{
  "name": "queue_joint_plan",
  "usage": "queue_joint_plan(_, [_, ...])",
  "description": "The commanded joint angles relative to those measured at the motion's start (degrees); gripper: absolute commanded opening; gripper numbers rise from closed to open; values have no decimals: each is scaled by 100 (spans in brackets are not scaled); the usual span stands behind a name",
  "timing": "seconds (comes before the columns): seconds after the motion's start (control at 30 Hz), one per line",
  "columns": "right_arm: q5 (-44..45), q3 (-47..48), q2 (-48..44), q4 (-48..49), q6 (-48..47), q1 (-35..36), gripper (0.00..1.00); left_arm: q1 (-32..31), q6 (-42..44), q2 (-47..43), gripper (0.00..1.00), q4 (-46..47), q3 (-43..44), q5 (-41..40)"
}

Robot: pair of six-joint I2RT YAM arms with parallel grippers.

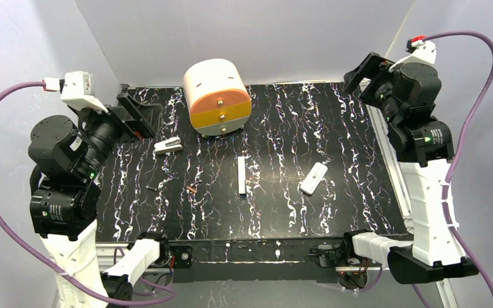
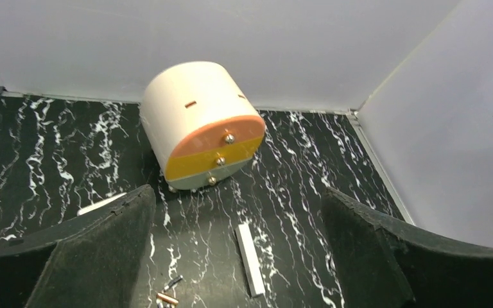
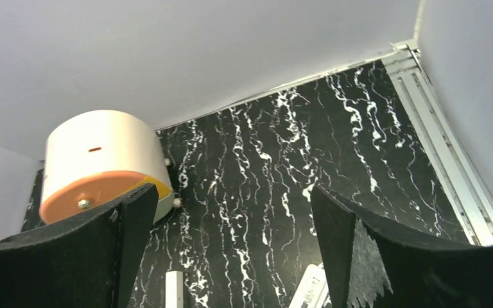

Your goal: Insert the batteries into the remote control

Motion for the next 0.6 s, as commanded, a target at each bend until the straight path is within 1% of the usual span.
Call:
queue_joint_plan(0.0, [366, -656, -123, 681, 129, -32, 99, 12, 31, -243, 98, -96, -406, 710])
queue_joint_plan(0.07, [184, -1067, -243, 1109, 100, -26, 99, 18, -52, -313, 98, -70, -728, 1027])
queue_joint_plan(0.13, [-57, -1334, -328, 1343, -159, -26, 99, 13, -143, -381, 99, -41, -1100, 1188])
queue_joint_plan(0.23, [-211, -1623, -380, 1290, -376, -30, 99, 17, -280, -429, 99, 38, -1538, 1248])
queue_joint_plan(0.33, [-623, -2095, -469, 1301, -484, -26, 99, 16, -282, -418, 99, 207, -1910, 1892])
queue_joint_plan(0.43, [-648, -2723, -614, 1369, 315, -26, 98, 15, -447, -475, 99, 426, -2376, 1855])
queue_joint_plan(0.47, [-746, -3035, -694, 1573, 650, -27, 98, 18, -487, -487, 98, 532, -2517, 1820])
queue_joint_plan(0.5, [-1036, -3416, -807, 1908, 845, -29, 97, 18, -502, -474, 99, 608, -2608, 1819])
queue_joint_plan(0.53, [-1543, -3784, -842, 2229, 952, -29, 95, 14, -527, -450, 98, 651, -2688, 1865])
queue_joint_plan(0.57, [-1934, -4051, -842, 2419, 980, -26, 94, 18, -550, -416, 98, 751, -2801, 2074])
